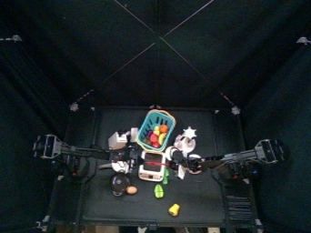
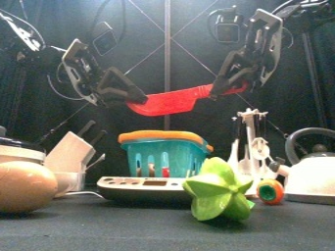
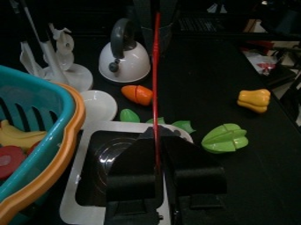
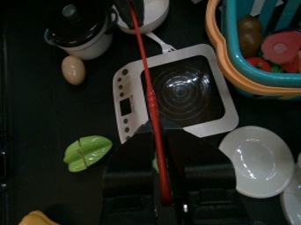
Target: Cut starfruit
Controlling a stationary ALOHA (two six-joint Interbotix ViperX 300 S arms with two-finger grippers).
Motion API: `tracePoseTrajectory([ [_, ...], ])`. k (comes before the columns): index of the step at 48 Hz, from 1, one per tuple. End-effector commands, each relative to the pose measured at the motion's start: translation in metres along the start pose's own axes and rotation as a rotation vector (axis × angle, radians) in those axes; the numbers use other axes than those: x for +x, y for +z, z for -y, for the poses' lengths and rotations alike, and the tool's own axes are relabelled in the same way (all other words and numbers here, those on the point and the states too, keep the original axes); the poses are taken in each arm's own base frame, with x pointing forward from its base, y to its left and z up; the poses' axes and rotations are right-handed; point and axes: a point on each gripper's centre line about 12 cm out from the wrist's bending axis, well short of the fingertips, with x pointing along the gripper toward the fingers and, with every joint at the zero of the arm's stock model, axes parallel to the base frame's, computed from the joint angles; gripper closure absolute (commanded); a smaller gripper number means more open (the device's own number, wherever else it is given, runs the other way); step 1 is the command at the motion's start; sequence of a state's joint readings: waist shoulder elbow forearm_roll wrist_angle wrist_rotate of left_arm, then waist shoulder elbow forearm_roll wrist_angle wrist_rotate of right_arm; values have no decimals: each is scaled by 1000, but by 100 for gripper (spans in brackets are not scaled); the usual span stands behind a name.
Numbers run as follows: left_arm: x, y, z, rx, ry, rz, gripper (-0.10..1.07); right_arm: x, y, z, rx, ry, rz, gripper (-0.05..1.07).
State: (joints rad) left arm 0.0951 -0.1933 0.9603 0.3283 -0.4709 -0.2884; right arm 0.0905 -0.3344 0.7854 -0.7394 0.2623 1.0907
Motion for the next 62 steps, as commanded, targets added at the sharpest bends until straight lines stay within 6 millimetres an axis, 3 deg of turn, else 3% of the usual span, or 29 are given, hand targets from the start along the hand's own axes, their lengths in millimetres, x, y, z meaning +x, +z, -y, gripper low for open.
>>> tracePoseTrajectory([
  [1, 0, 2, -2, -1, 6, 3, 66, -3, 3, 0, 23, 0, 9, 65],
  [8, 1, 3, 2, -3, -6, 3, 66, -4, -2, -4, 41, 12, -9, 65],
  [17, 8, -4, 43, -12, -110, -23, 67, -4, -23, -11, 51, 32, -64, 66],
  [29, 21, -12, 79, -80, -166, -62, 67, -3, -38, -18, 54, 49, -108, 67],
  [43, 39, -27, 104, -162, -163, -168, 67, -3, -47, -19, 48, 45, -137, 67],
  [62, 51, -33, 139, -216, -189, -234, 68, 6, -71, -44, 0, 85, -217, 67],
])
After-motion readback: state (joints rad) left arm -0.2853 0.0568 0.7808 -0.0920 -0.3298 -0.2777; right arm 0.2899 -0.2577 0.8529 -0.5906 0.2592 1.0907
